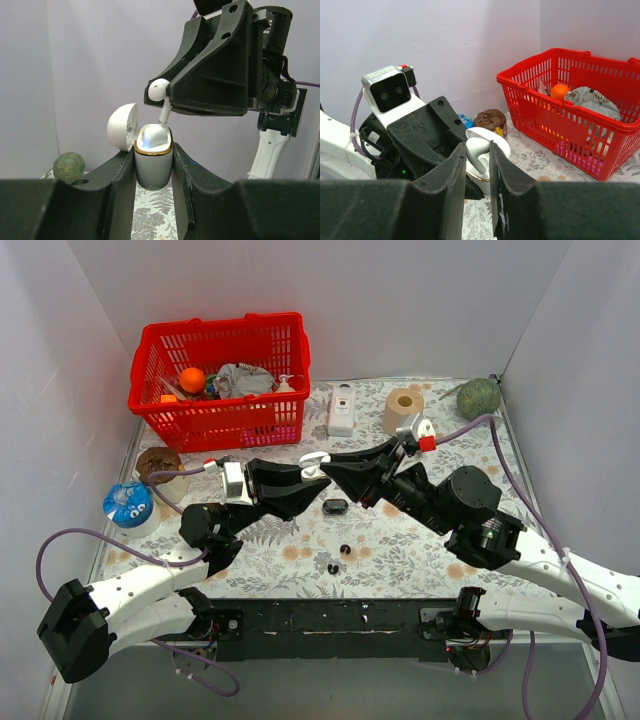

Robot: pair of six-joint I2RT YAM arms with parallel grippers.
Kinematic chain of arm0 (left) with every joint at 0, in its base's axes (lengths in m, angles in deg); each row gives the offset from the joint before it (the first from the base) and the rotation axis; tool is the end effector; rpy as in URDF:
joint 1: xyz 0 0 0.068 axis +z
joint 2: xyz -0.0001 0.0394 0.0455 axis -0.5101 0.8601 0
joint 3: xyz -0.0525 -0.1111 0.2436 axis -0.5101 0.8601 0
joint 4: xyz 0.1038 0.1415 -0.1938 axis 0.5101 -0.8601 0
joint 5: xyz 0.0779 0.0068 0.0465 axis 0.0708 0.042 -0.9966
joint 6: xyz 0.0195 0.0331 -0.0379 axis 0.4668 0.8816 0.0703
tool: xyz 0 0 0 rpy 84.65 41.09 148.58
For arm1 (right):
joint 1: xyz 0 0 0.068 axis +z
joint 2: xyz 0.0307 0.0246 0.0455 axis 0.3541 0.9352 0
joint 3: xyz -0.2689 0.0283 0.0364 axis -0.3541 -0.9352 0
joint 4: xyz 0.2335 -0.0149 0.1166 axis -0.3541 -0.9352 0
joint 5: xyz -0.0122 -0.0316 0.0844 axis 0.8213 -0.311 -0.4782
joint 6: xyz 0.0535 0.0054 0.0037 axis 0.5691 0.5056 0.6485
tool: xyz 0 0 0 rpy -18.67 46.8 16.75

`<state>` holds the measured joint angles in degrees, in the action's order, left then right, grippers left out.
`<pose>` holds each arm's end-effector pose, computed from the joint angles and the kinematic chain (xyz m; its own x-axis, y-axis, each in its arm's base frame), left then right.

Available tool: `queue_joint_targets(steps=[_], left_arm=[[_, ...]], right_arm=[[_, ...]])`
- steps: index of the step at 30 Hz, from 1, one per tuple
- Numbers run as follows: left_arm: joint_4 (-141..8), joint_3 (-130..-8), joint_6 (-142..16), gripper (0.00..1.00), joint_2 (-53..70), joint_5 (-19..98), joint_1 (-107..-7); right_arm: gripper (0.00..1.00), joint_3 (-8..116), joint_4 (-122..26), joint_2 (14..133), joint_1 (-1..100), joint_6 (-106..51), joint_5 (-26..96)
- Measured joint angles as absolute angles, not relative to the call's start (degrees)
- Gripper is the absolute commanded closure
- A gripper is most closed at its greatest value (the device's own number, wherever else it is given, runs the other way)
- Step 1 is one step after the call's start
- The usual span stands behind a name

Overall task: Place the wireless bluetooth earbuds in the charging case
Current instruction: Place the earbud in the charging case.

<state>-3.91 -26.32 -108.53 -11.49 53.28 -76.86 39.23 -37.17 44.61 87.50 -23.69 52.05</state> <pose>0.1301 -0.1548 0.3447 -0.4997 -0.6065 -0.6185 0.8345 -0.1457 -0.5313 0.0829 0.1779 0.4535 -0.0305 0.3911 -0.9198 -0.8524 0.4705 0.2283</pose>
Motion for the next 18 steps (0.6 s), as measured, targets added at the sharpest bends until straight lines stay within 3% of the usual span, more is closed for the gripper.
queue_joint_targets(steps=[18], left_arm=[[-4.0,-26.5,-108.7,1.0,-11.6,53.9,-76.9]], right_arm=[[0.99,39.2,-37.1,45.4,87.5,-24.3,52.9]])
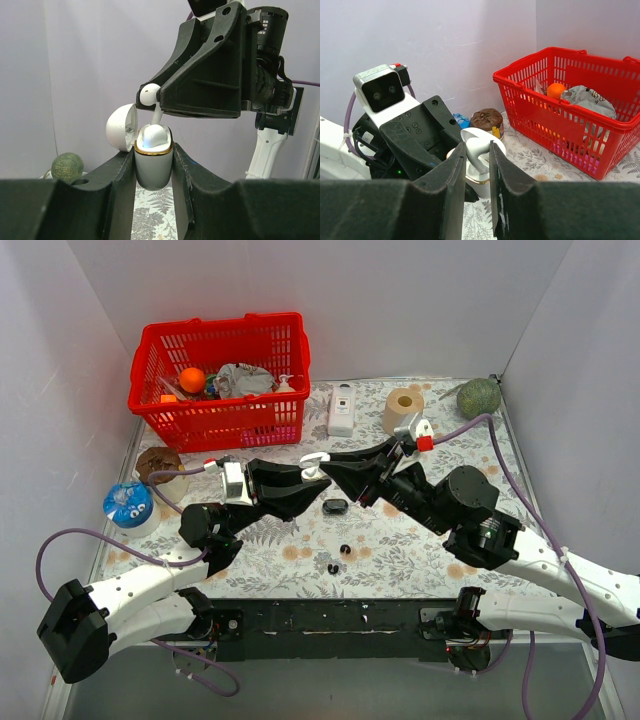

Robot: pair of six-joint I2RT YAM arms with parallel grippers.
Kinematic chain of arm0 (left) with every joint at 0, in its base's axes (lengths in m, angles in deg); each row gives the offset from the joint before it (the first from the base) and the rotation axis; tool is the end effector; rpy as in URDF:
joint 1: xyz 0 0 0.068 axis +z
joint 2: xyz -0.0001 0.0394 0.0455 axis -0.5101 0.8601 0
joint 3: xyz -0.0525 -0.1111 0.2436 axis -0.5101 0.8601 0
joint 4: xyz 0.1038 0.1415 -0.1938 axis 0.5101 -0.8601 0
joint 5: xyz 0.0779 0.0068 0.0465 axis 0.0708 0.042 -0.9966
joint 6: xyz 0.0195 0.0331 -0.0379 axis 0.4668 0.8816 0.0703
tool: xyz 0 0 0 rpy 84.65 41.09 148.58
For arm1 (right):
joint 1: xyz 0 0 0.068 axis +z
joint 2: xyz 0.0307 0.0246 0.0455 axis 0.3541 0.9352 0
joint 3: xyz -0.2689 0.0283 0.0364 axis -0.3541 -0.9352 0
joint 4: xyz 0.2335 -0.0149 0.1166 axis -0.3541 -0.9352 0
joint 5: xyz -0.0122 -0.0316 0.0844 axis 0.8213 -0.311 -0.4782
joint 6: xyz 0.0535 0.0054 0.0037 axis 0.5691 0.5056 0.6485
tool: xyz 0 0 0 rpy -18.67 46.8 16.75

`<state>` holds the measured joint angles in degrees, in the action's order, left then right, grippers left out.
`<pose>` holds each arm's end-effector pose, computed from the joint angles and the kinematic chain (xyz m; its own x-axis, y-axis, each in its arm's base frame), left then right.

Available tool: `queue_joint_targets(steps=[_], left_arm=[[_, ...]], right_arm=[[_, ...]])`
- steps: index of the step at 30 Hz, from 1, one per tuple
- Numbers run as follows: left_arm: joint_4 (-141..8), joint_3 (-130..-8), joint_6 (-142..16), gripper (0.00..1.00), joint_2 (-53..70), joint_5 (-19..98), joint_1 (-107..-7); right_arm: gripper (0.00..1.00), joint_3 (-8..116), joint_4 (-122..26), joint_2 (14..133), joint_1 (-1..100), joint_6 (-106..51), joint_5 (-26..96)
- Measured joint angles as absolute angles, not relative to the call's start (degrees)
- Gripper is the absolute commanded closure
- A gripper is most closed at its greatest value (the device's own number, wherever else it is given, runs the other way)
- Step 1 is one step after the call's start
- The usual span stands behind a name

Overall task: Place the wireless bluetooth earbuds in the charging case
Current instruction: Place the earbud in the charging case.

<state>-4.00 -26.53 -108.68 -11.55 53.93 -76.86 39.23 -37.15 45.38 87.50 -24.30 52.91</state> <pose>0.1296 -0.1548 0.3458 -0.5027 -0.6000 -0.6224 0.8358 -0.1533 -0.5272 0.0851 0.1818 0.4511 -0.0248 0.3770 -0.9259 -0.8437 0.4889 0.2217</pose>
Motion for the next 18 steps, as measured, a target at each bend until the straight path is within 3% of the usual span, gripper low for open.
queue_joint_targets(steps=[11,14,18], left_arm=[[-4.4,-26.5,-108.7,1.0,-11.6,54.1,-76.7],[-4.5,-26.5,-108.7,1.0,-11.6,54.1,-76.6],[-5.0,-26.5,-108.7,1.0,-11.7,54.1,-76.6]], right_arm=[[0.97,38.4,-36.7,45.7,87.5,-24.7,54.1],[0.73,38.4,-36.8,45.7,87.5,-24.7,54.3],[0.6,38.4,-37.2,45.7,87.5,-24.3,55.0]])
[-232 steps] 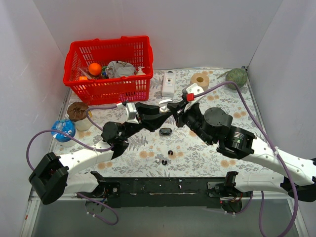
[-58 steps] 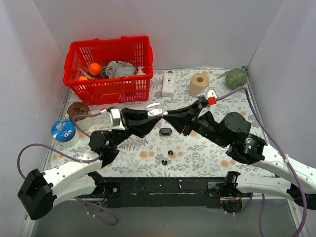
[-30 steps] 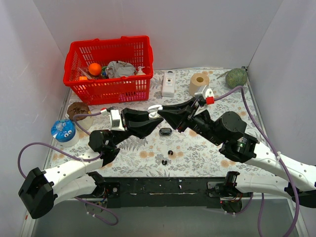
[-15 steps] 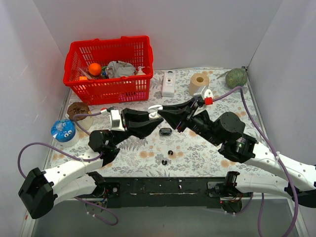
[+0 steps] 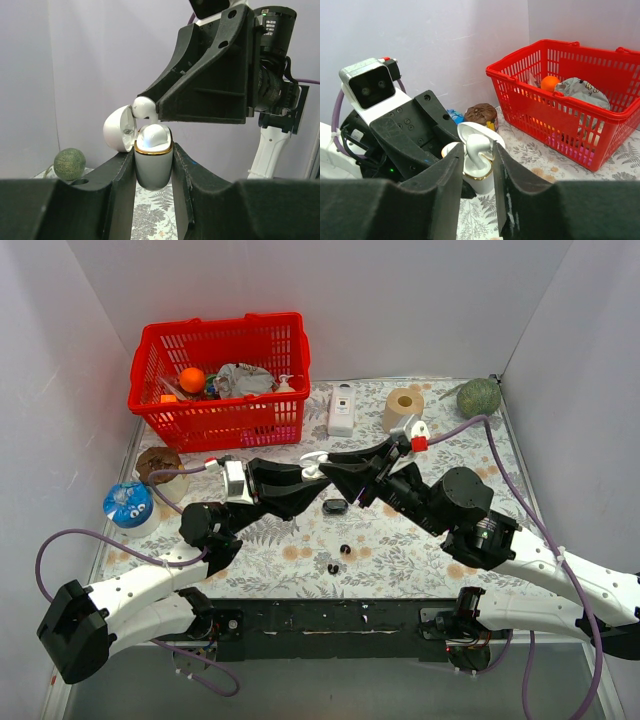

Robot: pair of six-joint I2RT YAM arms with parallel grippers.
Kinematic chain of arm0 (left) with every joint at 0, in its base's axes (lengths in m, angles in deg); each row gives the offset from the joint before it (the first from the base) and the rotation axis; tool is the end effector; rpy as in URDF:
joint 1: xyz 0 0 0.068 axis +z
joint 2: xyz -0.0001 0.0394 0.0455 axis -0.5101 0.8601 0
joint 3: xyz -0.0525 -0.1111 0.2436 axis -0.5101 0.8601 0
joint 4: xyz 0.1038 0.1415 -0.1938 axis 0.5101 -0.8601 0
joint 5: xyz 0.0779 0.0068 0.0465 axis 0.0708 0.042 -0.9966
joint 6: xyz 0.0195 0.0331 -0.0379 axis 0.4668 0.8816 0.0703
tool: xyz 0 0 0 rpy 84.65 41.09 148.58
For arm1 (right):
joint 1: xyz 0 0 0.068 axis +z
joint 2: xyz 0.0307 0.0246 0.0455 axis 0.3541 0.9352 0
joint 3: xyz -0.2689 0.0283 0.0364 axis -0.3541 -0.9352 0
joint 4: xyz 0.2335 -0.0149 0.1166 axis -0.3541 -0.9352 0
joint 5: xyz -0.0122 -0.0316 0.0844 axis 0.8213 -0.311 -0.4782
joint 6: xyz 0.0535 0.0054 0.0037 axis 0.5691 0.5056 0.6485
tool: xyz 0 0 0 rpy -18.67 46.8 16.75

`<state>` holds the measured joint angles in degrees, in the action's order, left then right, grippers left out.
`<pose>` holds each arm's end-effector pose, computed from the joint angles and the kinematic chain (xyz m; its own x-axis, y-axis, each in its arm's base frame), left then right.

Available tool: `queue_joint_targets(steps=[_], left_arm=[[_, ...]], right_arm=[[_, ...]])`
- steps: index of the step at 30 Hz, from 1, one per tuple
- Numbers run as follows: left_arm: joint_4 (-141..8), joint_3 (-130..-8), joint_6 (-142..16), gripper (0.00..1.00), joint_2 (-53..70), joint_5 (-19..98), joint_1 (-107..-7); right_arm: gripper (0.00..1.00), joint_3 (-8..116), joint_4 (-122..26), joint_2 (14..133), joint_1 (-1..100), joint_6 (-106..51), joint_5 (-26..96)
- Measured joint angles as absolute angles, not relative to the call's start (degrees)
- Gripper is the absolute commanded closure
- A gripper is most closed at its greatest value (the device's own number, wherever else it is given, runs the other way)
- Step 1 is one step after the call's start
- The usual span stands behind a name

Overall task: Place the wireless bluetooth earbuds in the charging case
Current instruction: Place the earbud in the charging case.

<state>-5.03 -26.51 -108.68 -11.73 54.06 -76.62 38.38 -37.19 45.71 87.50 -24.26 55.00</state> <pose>0.1305 -0.1546 0.3448 -0.5072 -0.5938 -0.6247 0.8311 -0.1449 -0.5370 0.0877 0.1845 0.4449 -0.0296 0.3642 -0.9309 -0.8219 0.5211 0.2300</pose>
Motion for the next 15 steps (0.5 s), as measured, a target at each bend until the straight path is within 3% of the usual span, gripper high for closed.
queue_joint_targets(steps=[15], left_arm=[[-5.5,-26.5,-108.6,1.0,-12.2,52.9,-76.5]], right_arm=[[0.42,39.0,-40.7,45.7,87.6,-22.6,58.8]])
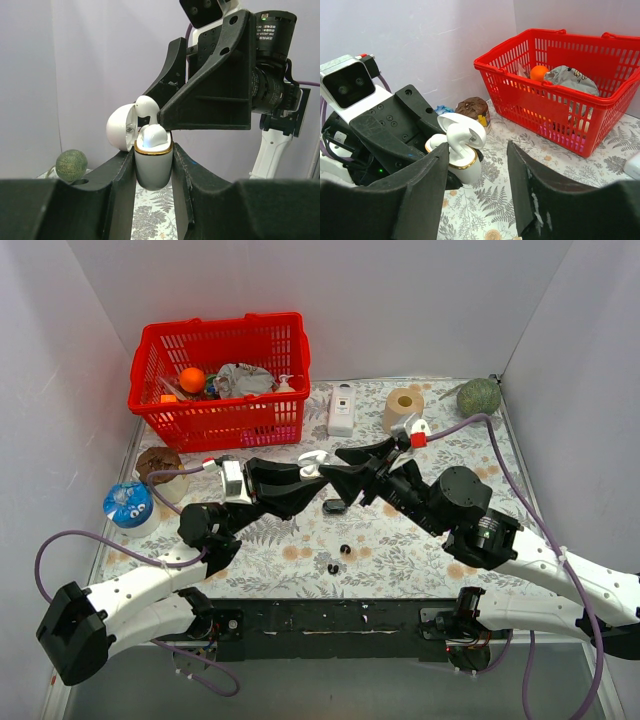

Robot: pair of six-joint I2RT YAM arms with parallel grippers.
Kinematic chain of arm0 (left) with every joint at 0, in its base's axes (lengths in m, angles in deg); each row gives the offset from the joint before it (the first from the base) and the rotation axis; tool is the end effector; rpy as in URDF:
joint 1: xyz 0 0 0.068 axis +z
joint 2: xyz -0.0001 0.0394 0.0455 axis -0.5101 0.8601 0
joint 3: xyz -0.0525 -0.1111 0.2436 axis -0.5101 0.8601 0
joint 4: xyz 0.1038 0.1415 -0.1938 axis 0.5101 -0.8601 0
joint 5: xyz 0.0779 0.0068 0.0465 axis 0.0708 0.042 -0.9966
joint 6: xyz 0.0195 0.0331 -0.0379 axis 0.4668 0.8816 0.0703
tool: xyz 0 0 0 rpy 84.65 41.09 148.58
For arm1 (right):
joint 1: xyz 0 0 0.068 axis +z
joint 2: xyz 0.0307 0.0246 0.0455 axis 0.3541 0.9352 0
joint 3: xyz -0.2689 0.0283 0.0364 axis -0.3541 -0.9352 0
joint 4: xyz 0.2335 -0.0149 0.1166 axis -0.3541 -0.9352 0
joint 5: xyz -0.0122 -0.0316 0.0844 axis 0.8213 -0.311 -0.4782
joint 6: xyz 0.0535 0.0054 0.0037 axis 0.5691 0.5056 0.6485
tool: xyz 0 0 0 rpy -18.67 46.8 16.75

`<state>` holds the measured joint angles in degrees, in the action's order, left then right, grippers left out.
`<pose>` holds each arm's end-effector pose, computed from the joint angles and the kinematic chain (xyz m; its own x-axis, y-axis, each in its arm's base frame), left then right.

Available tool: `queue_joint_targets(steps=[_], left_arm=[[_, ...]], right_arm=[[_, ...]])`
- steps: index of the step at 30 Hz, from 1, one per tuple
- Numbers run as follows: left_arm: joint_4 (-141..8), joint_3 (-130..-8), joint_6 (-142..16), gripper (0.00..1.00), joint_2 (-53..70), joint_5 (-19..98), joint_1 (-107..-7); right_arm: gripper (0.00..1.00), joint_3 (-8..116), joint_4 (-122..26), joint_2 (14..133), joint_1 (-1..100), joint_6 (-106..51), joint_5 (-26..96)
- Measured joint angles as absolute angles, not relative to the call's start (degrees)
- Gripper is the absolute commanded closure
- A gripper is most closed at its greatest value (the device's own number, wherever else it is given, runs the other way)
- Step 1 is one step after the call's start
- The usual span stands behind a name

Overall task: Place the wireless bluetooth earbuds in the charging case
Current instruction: Place the earbud in the charging case, then adjust the earbud with the charging case.

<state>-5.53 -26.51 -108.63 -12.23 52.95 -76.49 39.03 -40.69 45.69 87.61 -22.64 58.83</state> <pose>0.1304 -0.1530 0.3458 -0.5012 -0.6079 -0.6159 0.8293 -0.1343 -0.5424 0.0893 0.1836 0.4423 -0.0635 0.3467 -0.9358 -0.7776 0.5705 0.2642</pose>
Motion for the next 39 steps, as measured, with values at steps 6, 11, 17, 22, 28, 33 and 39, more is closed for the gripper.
queue_joint_targets(steps=[6,11,17,22,28,33,39], left_arm=[[-5.6,-26.5,-108.4,1.0,-12.8,52.9,-76.5],[-5.6,-26.5,-107.9,1.0,-13.4,52.9,-76.5],[-5.6,-26.5,-107.8,1.0,-13.5,53.0,-76.5],[-7.3,-26.6,-107.8,1.0,-13.4,53.5,-76.5],[-11.2,-27.1,-107.5,1.0,-13.6,54.4,-76.5],[-12.8,-27.3,-107.3,1.0,-13.7,54.7,-76.5],[-13.7,-27.5,-107.1,1.0,-13.8,54.9,-76.5]], right_arm=[[0.36,39.7,-42.5,44.7,87.6,-22.7,59.3],[0.28,41.6,-45.3,43.2,87.6,-23.5,58.5],[0.56,44.1,-47.6,42.5,87.6,-24.2,57.9],[0.99,44.9,-50.5,42.8,87.6,-25.3,59.4],[0.99,47.6,-53.0,44.5,87.5,-25.7,59.7],[0.99,49.2,-54.4,46.1,87.5,-25.7,59.1],[0.99,49.2,-56.2,47.4,87.5,-25.7,58.7]])
